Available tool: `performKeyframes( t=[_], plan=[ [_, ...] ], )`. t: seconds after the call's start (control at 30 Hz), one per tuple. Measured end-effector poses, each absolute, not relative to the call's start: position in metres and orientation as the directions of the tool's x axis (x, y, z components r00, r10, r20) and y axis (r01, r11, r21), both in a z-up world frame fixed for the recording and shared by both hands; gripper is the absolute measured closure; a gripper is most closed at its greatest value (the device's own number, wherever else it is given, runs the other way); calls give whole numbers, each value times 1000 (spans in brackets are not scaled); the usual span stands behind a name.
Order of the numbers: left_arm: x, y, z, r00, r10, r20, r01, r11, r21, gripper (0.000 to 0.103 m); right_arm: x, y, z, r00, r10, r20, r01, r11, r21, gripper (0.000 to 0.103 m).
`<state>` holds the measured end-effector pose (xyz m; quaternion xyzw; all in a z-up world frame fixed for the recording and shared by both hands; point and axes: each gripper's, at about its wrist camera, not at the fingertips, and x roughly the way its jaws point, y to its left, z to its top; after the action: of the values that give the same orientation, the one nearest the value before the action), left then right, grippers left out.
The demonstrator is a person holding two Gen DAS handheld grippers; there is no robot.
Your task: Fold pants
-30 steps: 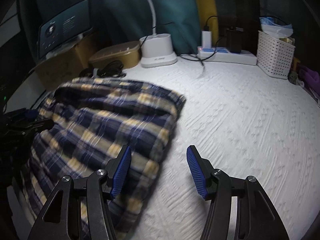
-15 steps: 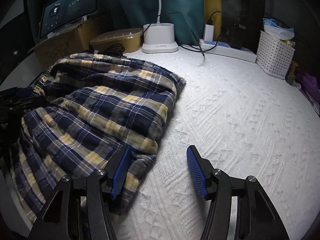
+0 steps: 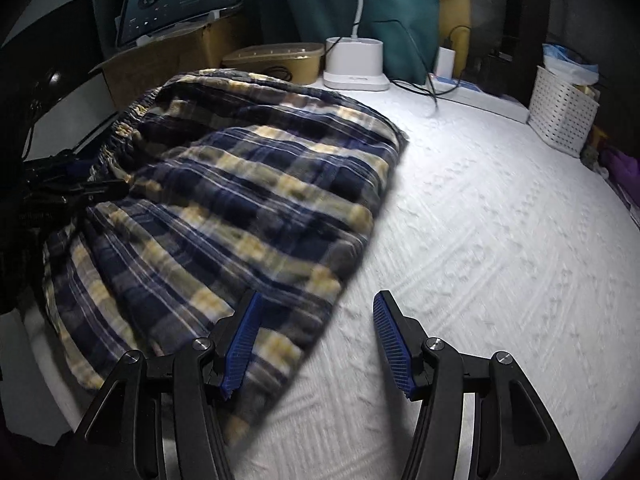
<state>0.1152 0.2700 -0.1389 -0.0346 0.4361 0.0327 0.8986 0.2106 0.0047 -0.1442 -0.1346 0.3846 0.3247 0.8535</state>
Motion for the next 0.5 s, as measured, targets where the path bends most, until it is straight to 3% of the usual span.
performKeyframes(
  t=[0.5],
  plan=[
    [78,243,-116,694,70,-717,-109,994,-9,28,190,-48,-137,556,411,-723,-580,814,16,43]
  ],
)
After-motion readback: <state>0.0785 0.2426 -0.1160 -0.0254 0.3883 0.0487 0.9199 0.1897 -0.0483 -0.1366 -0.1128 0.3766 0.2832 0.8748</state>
